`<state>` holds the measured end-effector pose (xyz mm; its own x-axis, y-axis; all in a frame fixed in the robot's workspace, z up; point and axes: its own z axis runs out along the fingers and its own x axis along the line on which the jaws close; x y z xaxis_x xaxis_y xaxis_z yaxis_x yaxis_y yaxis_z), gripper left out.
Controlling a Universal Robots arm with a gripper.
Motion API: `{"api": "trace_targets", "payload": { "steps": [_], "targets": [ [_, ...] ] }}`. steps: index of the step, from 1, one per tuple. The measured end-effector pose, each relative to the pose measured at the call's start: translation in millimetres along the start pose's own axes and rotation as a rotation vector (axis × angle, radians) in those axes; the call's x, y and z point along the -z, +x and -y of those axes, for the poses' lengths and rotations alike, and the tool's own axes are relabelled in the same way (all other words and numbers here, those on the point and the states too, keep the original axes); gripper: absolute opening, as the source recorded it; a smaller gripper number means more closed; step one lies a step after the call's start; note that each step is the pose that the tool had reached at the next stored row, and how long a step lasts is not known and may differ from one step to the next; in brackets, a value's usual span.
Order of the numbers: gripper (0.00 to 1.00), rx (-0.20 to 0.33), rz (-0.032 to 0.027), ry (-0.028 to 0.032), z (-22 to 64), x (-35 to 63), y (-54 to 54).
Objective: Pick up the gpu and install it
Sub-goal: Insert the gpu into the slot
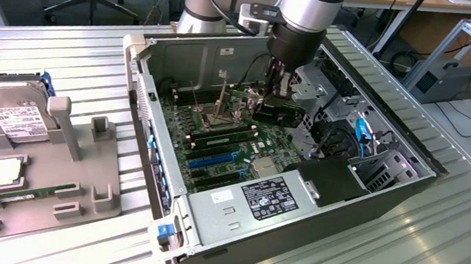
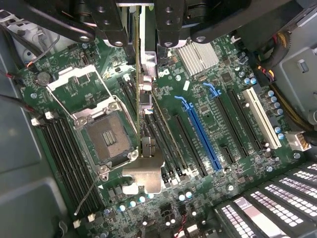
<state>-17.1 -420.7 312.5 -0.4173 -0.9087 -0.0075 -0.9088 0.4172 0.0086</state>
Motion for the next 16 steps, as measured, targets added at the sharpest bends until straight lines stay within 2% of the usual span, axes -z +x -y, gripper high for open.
{"api": "trace_targets", "payload": {
  "steps": [16],
  "targets": [
    [0.27,0.04,-0.0014,0.0002,0.0,-1.0,0.0]
  ]
}}
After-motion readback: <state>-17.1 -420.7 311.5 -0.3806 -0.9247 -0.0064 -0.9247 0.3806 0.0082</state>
